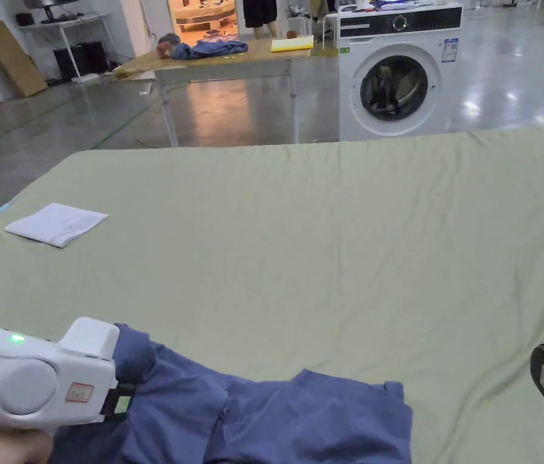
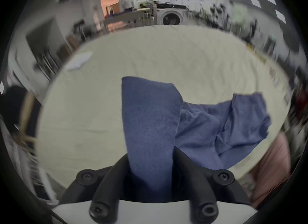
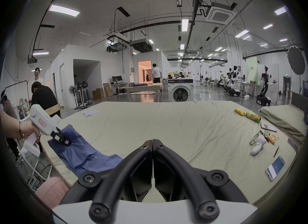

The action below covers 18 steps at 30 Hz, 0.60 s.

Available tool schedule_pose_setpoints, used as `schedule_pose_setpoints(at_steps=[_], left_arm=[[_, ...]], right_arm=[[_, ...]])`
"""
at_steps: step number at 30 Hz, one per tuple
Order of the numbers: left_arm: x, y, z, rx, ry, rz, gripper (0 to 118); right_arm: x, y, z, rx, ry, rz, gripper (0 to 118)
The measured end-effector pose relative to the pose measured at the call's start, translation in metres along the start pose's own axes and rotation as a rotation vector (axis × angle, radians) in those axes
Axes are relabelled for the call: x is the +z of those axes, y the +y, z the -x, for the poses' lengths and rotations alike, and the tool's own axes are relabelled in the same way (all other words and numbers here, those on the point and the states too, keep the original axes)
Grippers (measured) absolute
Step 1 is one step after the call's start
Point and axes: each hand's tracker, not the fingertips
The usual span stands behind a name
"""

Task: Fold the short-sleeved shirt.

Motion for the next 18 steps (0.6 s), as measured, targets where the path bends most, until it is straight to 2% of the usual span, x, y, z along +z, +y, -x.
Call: schedule_pose_setpoints(at_steps=[4,10,11,12,13,14,15,16,18], left_arm=[[0.005,0.009,-0.004,0.279,-0.212,0.014,3],[0.001,0.052,-0.082,0.406,-0.588,0.028,6],[-0.005,0.057,-0.095,0.424,-0.641,0.044,14],[-0.013,0.063,-0.111,0.442,-0.702,0.072,27],[-0.024,0.068,-0.129,0.463,-0.727,0.096,54],[-0.033,0.072,-0.143,0.47,-0.776,0.103,71],[-0.043,0.075,-0.155,0.482,-0.841,0.102,76],[-0.051,0.076,-0.162,0.49,-0.933,0.099,76],[-0.06,0.077,-0.173,0.482,-1.007,0.135,76]], right_arm=[[0.0,-0.003,-0.006,-0.028,0.003,0.007,0],[0.01,-0.001,-0.014,-0.048,-0.017,-0.007,0],[0.011,0.0,-0.015,-0.051,-0.022,-0.009,0],[0.013,0.0,-0.017,-0.053,-0.028,-0.01,0],[0.015,0.0,-0.018,-0.056,-0.034,-0.01,0],[0.016,-0.001,-0.02,-0.061,-0.04,-0.01,0],[0.017,-0.001,-0.023,-0.089,-0.04,-0.003,0],[0.018,-0.001,-0.026,-0.134,-0.029,0.008,0],[0.02,0.002,-0.029,-0.128,-0.035,0.008,0]])
